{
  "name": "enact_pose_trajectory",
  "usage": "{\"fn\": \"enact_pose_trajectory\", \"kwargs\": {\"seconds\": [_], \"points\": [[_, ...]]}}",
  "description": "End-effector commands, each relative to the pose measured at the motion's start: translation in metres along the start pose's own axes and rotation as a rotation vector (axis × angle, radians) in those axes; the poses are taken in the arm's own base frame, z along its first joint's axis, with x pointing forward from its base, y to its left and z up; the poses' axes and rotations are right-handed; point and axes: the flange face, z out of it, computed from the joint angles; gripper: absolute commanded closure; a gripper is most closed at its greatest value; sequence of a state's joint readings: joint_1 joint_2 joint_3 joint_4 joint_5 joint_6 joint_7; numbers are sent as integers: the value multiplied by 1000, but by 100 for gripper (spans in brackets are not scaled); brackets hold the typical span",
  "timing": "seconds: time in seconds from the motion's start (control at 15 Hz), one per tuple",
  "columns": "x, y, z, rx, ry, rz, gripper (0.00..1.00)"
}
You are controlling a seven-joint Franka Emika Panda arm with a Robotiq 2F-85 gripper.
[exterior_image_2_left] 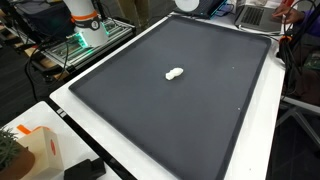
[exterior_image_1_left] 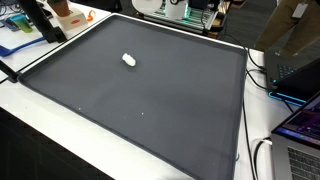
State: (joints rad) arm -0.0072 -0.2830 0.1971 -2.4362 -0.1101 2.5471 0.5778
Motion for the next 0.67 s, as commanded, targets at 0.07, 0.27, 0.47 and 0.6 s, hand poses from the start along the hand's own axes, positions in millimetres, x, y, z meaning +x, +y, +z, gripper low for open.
{"fn": "enact_pose_trajectory", "kwargs": {"seconds": [0.07,0.27,0.47,0.6], "points": [[17,9,15,-4,-50,61,99],[37,32,43,-51,-118,85,99],[55,48,72,-105,-237,113,99],[62,54,90,-148,-326,154,99]]}}
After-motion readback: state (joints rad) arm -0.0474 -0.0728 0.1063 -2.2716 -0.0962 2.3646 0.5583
